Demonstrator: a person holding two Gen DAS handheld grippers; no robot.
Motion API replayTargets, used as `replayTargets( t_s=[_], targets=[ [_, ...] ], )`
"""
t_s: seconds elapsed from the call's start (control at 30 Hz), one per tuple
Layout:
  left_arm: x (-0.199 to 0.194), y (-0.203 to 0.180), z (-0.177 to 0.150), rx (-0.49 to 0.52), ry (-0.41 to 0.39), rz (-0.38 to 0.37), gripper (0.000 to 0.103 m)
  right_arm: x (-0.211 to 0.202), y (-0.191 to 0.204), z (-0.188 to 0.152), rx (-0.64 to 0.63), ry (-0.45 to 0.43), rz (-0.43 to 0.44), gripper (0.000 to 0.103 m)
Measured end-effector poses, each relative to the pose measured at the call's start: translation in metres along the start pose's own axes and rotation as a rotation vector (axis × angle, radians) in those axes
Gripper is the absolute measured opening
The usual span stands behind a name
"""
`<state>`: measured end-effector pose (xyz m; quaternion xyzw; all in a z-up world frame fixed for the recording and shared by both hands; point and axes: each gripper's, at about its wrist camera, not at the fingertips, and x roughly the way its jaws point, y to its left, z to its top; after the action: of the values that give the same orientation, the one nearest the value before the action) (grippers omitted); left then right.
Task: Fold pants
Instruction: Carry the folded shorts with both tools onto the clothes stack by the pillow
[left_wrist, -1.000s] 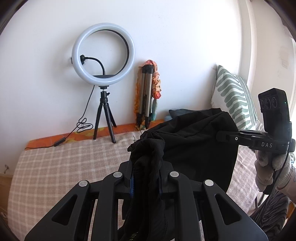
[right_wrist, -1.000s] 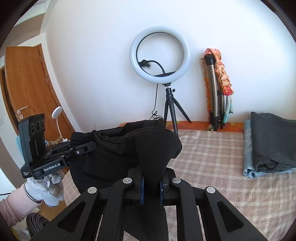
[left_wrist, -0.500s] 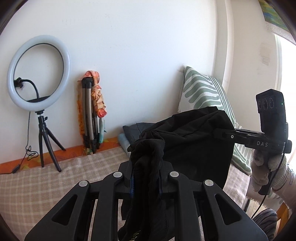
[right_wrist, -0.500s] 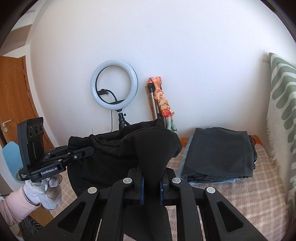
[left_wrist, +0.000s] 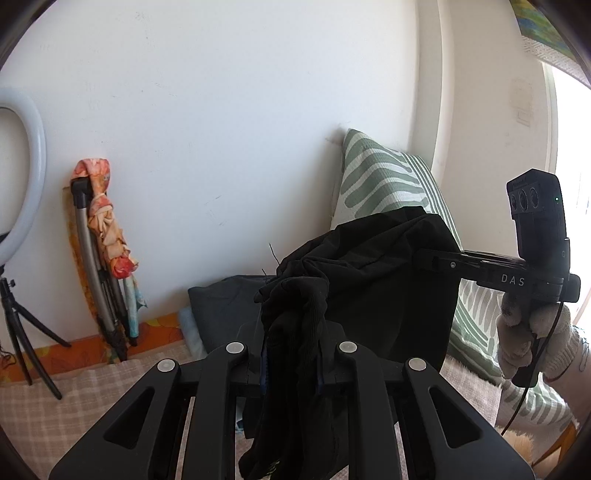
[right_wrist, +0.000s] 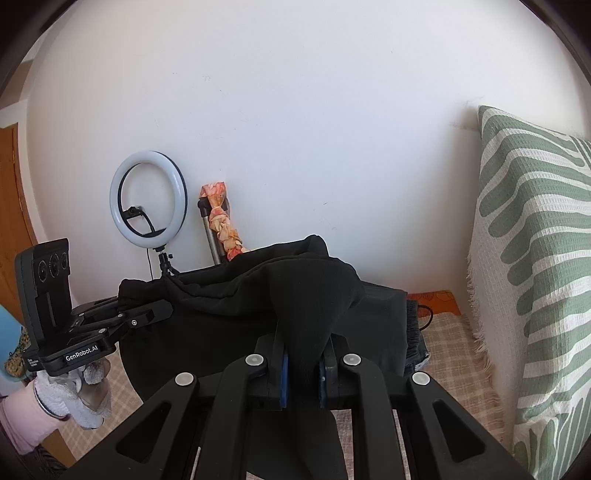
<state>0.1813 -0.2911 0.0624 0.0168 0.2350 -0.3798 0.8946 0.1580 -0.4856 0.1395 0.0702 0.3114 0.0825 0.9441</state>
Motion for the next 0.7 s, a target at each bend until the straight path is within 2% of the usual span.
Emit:
replayTargets(
  t_s=[0.33,0.7],
  targets=[
    [0.073,0.027,0.020,-0.031,0.006,0.018,0.016,0.074,-0.043,0.042,-0.065,0.036,-0.036,0.009],
    [0.149,0.077,0.008,-0.066,0.089,0.066,0.016,0.184,-0.082,0.043,-0.043,0.120,-0.029,0.009]
  ],
)
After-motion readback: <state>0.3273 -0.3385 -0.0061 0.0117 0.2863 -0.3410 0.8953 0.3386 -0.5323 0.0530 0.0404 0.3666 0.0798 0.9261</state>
